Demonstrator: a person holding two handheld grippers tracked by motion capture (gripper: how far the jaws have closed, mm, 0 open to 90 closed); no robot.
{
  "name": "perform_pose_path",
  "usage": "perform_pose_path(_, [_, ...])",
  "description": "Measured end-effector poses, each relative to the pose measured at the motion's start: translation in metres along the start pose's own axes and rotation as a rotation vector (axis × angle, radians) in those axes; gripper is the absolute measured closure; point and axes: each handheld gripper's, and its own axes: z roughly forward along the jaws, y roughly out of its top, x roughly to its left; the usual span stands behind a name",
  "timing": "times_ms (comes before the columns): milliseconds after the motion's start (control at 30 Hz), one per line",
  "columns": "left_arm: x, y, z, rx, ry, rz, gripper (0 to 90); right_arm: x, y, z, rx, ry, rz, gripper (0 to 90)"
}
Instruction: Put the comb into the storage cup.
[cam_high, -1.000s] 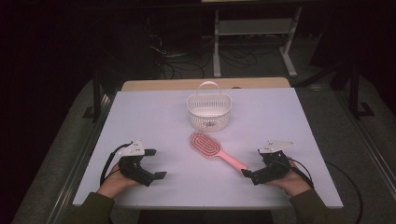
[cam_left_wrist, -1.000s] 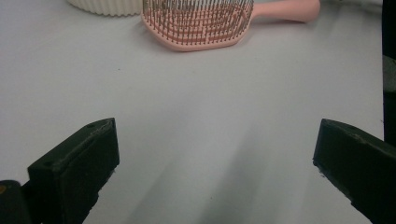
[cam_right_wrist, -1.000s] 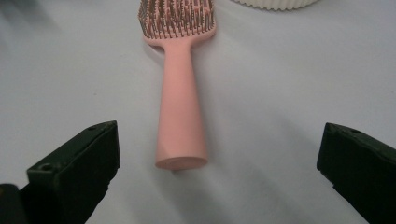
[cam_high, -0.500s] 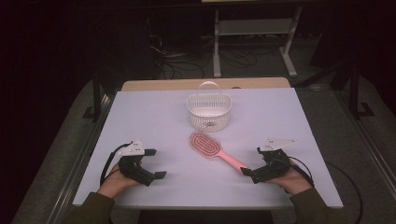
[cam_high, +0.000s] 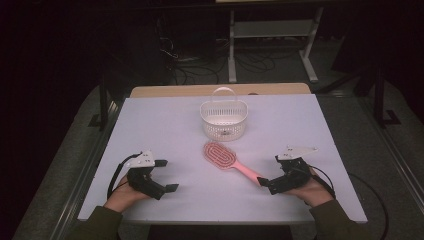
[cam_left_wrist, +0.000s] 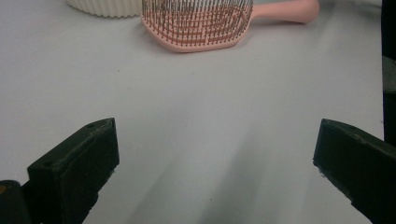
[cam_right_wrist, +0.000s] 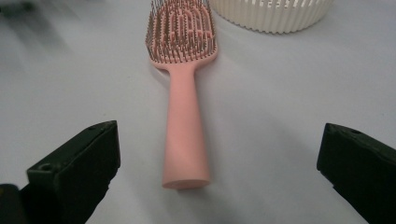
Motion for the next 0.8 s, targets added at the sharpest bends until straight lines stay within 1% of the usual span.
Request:
perform_pose_path(33, [0.0,0.0,0.0,0.002,0.001,0.002,0.1,0.0,0.001,0.0,0.007,0.008,0.012,0.0])
perform_pose_path(100, [-0.001,0.0,0.001,0.001,-0.001,0.002,0.1,-0.001,0.002,0.0,0.009,0.02,0.019,0.0])
perform_pose_path(333, [0.0,0.0,0.001,0.002,-0.002,0.001,0.1,-0.001,0.008,-0.001,0.007,0.022,0.018,0.0])
perform_pose_path(367, [-0.001,0.0,0.001,0.003,-0.002,0.002,0.1,-0.001,0.01,-0.001,0.006,0.018,0.01,0.0])
perform_pose_path(600, [-0.001,0.0,0.002,0.005,-0.002,0.006,0.1,-0.001,0.014,-0.001,-0.001,0.013,0.004,0.0])
perform_pose_path(667, [-0.001,0.0,0.001,0.004,-0.004,0.004,0.1,-0.002,0.016,-0.001,-0.004,0.013,0.003,0.0])
perform_pose_path(700, [0.0,0.0,0.002,0.009,-0.009,-0.008,0.1,-0.001,0.017,0.0,-0.003,0.014,0.003,0.0])
perform_pose_path(800, [0.0,0.0,0.002,0.019,-0.013,-0.01,0.1,-0.001,0.019,0.0,-0.004,0.015,-0.002,0.0])
